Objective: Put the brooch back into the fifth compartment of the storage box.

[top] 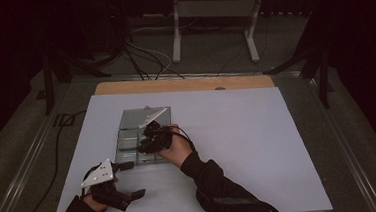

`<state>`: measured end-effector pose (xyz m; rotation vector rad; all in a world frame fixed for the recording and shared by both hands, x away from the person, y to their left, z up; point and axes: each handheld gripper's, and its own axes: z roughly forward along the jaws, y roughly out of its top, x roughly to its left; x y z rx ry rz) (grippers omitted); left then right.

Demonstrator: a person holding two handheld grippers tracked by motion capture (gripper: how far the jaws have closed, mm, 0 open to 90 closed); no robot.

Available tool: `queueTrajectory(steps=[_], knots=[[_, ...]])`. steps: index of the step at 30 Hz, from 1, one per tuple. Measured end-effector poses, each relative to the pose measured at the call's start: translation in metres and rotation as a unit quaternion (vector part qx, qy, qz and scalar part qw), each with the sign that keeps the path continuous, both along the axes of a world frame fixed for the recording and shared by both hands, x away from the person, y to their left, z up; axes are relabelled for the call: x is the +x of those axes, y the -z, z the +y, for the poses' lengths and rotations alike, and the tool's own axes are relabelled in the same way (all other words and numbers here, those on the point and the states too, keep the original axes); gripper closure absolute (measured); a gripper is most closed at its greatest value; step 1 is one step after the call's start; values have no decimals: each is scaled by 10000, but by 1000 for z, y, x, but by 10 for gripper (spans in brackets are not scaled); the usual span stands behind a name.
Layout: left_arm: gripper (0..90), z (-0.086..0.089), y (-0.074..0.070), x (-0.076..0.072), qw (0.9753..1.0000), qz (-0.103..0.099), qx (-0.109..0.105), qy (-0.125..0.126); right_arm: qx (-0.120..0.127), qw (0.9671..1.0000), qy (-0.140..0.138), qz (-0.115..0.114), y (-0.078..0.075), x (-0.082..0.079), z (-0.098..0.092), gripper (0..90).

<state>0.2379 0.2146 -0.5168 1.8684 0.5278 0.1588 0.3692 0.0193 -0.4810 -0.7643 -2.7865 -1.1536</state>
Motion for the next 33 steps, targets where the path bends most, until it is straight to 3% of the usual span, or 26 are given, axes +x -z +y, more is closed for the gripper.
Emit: queueTrajectory(steps=[4, 19, 23, 28, 33], knots=[[11, 0, 0, 1, 10000, 13, -1, -12, 94, 9999, 56, 5, -4, 2, -6, 580], [11, -2, 0, 3, 10000, 25, -2, -39, 530, 9982, 280, 15, -15, 2, -46, 158], [11, -3, 0, 4, 10000, 54, -3, -43, 569, 9977, 364, 27, -21, 0, -58, 132], [11, -4, 1, 6, 10000, 50, 35, -36, 584, 9978, 303, -3, -26, 1, -75, 0], [11, -5, 1, 6, 10000, 69, 31, -36, 713, 9969, 308, -126, -28, 0, -93, 0]])
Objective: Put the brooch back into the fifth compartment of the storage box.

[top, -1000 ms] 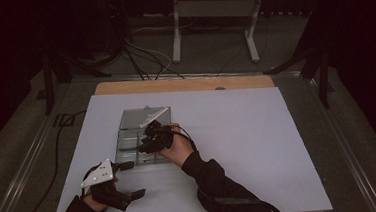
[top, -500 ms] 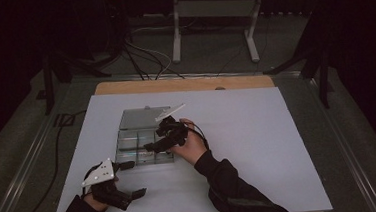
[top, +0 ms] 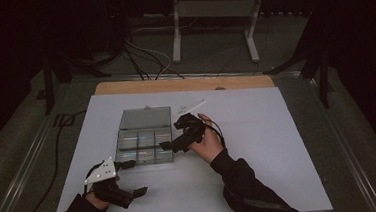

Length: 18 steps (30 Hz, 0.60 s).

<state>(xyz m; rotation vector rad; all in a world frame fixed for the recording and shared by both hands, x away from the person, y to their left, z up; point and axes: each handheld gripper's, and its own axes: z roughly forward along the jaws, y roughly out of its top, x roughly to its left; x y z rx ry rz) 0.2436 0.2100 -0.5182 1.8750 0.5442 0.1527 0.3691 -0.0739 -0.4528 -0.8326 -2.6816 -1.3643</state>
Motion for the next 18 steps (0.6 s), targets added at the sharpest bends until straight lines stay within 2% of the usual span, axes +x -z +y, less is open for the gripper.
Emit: queueTrajectory(steps=[3, 6, 14, 18], knots=[[11, 0, 0, -2, 10000, -27, 35, 13, 50, 10000, 51, -26, -1, -2, -7, 0], [11, 1, 0, -3, 10000, -27, 23, 20, -118, 9998, 82, -148, -2, -8, -20, 0], [11, 2, 1, -2, 10000, -30, 0, 22, -193, 9993, 280, -167, 1, -20, -56, 0], [11, 2, 1, -1, 10000, -15, 0, 3, -235, 9985, 414, -256, 4, -26, -76, 0]])
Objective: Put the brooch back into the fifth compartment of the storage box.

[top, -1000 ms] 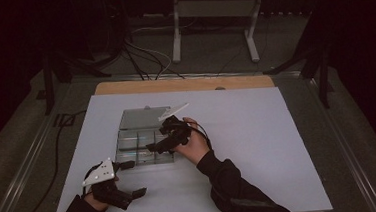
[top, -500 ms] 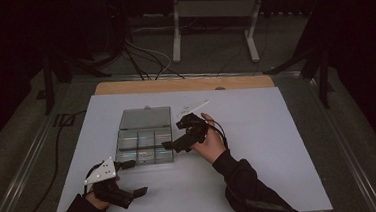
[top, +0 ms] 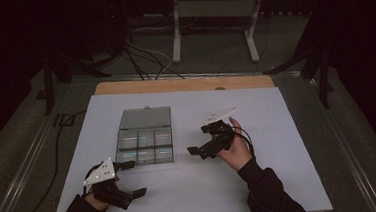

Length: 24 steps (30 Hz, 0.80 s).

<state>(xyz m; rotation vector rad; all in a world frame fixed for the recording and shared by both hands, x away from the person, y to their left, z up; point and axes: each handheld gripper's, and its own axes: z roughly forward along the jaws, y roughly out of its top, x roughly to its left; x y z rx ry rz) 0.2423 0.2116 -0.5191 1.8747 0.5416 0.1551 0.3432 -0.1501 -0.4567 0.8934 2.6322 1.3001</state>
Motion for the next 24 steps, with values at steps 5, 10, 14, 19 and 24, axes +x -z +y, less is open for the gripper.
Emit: queueTrajectory(steps=[5, 10, 14, 19, 24], knots=[[11, -1, 0, 0, 10000, 3, 28, 11, 42, 9999, 162, -3, 4, -11, -25, 0], [11, -1, 0, 0, 10000, 10, 15, 3, 43, 9995, 326, 19, 12, -22, -46, 0], [11, -1, 0, 0, 10000, 6, 32, 12, 46, 9991, 403, 75, 18, -28, -58, 0], [11, -1, 0, 0, 10000, 0, 24, 19, -50, 9984, 548, 102, 31, -41, -78, 0], [11, -1, 0, 0, 10000, -7, 36, 24, -46, 9980, 632, 74, 38, -50, -95, 0]])
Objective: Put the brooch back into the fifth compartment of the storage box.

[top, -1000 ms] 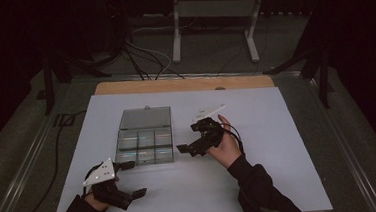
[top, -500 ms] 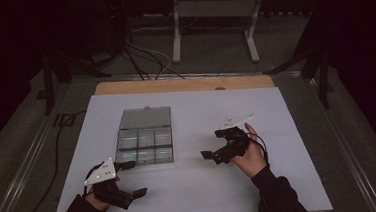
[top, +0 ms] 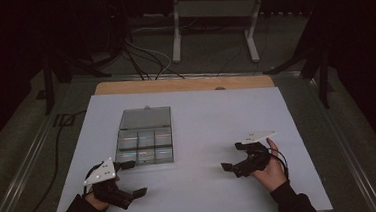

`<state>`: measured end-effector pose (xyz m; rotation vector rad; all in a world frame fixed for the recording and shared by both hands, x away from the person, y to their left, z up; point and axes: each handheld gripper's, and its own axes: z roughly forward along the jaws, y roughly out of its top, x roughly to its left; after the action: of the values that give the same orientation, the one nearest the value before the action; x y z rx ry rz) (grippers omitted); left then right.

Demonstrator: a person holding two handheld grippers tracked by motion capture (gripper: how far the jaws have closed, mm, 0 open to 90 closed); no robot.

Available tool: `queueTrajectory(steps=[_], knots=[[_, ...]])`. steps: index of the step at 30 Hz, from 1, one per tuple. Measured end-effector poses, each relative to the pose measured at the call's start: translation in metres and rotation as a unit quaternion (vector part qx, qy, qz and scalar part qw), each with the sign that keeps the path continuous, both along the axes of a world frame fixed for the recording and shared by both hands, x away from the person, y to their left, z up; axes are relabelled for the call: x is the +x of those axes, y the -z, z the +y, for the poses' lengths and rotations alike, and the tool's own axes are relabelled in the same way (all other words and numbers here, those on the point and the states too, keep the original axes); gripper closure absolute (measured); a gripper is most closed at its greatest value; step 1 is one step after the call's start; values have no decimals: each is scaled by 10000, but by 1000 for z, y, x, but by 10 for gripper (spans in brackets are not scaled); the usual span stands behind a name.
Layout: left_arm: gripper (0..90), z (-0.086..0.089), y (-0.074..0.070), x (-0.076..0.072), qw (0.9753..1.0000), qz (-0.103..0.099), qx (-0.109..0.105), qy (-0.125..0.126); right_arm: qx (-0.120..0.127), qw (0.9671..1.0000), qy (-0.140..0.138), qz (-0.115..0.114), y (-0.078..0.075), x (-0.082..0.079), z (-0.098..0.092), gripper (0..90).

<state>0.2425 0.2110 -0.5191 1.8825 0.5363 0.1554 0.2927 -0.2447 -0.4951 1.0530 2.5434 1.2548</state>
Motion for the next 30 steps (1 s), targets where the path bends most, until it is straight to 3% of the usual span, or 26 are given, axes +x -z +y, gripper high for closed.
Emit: queueTrajectory(steps=[8, 22, 30], knots=[[11, 0, 0, 0, 10000, -7, -21, -1, -34, 9999, 142, 4, 8, -13, -19, 0], [11, -1, 0, 0, 10000, 5, 7, 19, -2, 9975, 703, 21, 20, -36, -68, 0], [11, -1, 0, 0, 10000, 5, 7, 19, -2, 9970, 778, 2, 24, -37, -74, 0]])
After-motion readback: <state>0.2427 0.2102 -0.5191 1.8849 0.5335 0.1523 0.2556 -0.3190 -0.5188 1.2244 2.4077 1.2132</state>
